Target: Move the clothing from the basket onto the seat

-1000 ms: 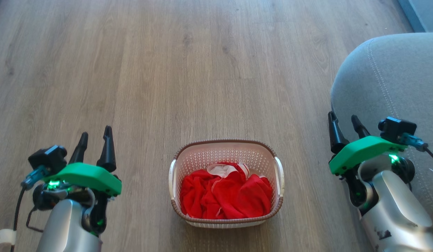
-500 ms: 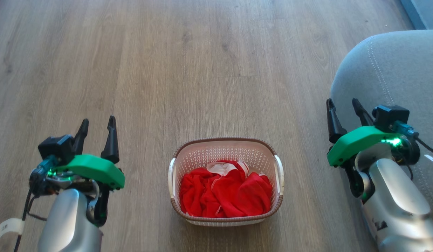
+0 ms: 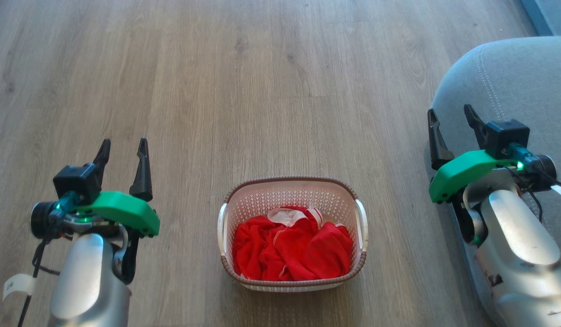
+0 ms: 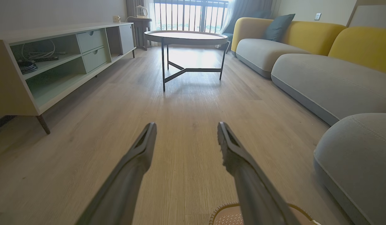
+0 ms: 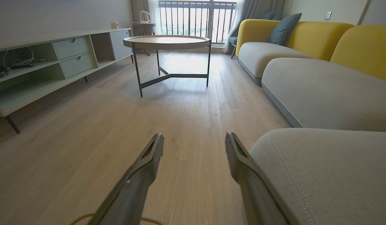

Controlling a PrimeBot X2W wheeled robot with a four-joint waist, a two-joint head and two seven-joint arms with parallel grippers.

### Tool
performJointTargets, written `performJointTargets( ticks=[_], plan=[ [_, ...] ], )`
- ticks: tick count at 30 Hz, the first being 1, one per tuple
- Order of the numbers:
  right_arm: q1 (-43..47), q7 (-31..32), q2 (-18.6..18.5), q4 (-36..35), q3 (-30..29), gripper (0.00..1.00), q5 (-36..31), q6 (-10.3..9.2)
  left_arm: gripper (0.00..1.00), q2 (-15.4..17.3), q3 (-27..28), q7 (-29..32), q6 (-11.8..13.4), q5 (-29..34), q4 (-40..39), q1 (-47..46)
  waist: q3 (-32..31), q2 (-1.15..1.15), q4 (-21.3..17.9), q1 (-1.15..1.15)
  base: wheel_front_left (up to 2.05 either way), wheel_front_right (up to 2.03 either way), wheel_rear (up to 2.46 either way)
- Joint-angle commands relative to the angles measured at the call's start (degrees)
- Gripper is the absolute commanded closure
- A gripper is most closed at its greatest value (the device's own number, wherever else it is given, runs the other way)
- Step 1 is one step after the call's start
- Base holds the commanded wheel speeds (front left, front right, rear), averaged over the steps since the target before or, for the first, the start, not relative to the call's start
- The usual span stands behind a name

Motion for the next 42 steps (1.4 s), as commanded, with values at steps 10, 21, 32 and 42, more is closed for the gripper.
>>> performJointTargets(
  ticks=[10, 21, 32, 42],
  plan=[
    [-2.30, -0.74, -0.06, -1.40, -0.47, 0.00, -0.58, 0.41, 0.00, 0.88, 2.00, -0.60, 0.04, -0.11, -1.19, -3.32, -0.09, 0.00, 0.05, 0.00, 0.00, 0.00, 0.00],
    [-3.01, -0.74, 0.05, -2.85, -0.86, 0.00, -0.46, 0.41, 0.00, 1.03, 1.32, -0.60, 0.04, -0.31, -1.60, -3.55, 1.76, 0.00, 0.06, 0.00, 0.00, 0.00, 0.00],
    [-5.11, -0.74, 1.10, -6.62, -2.51, 0.00, -1.94, 0.41, 0.00, 0.75, -0.44, -0.60, 0.04, -1.21, -2.32, -5.17, 8.89, 0.00, -0.66, 0.00, 0.00, 0.00, 0.00],
    [-9.09, -0.74, 1.72, -11.20, -3.39, 0.00, -3.87, 0.41, 0.00, 0.09, -3.80, -0.60, 0.04, -2.05, -2.64, -7.68, 17.33, 0.00, -1.31, 0.00, 0.00, 0.00, 0.00]
  ],
)
